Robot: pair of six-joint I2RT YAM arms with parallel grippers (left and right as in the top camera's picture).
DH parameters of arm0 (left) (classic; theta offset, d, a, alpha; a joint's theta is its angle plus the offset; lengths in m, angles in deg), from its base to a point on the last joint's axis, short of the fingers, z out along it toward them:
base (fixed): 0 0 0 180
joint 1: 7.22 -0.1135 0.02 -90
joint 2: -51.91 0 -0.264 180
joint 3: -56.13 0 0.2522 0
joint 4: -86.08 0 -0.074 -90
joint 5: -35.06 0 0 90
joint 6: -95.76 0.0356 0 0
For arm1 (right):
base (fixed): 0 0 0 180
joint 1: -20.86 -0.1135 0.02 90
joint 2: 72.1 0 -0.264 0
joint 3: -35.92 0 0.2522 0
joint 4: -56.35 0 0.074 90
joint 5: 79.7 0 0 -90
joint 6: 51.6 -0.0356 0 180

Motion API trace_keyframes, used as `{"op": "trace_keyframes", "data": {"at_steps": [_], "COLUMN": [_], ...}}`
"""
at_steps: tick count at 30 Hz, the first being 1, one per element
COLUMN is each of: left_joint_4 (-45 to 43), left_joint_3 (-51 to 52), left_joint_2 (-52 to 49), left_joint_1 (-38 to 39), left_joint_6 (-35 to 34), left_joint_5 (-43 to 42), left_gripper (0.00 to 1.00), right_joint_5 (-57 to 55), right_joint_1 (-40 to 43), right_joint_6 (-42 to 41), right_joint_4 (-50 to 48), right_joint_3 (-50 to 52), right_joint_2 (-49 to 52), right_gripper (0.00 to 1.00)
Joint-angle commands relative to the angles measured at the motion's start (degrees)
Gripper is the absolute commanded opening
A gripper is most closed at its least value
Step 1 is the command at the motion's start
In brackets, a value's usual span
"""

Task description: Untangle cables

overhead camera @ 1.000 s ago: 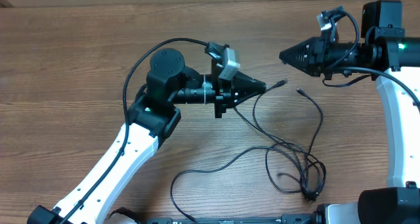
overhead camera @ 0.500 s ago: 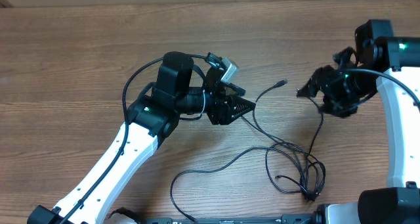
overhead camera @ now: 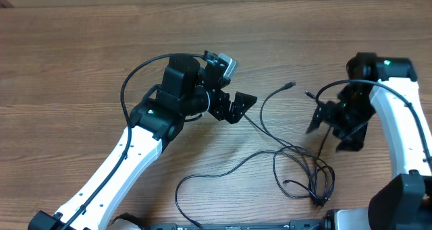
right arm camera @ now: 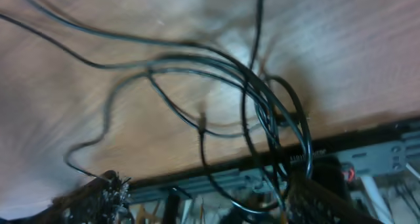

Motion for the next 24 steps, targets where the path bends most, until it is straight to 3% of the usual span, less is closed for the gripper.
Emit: {"op": "trace_keyframes", "data": {"at_steps": [1,16,17,19,21,24], "left_joint_4": [0.1,3.0,3.0,2.9,3.0,3.7], "left_joint_3": [-0.7,-0.6,-0.6,-0.6,-0.6,-0.6], "left_joint_2": [0.2,0.2,0.2,0.2,0.2,0.2], "left_joint_1": [-0.1,-0.1,-0.1,-0.1,-0.1,-0.1], "left_joint_6": [1.1,2.6,2.6,2.6,2.6,2.6], "left_joint_5": [2.5,3.0,3.2,3.4,3.4,3.3], "left_gripper": [0.99,1.0,0.99,0.99,0.98,0.93], "right_joint_5": [-0.9,0.2,0.7,1.9,3.7,6.3], "right_joint_1": [0.1,-6.6,-7.3,-8.3,-8.9,-8.9], "right_joint_6": [-0.9,-10.1,-10.1,-10.1,-10.1,-10.0], "right_joint_4": [-0.3,-6.3,-6.6,-7.7,-8.8,-11.4], "right_joint_3": [3.9,16.7,16.7,16.7,16.7,16.7], "right_joint_2": [-0.7,-0.7,-0.7,-0.7,-0.7,-0.7], "right_gripper": [0.79,0.76,0.69,0.45,0.06,0.04]}}
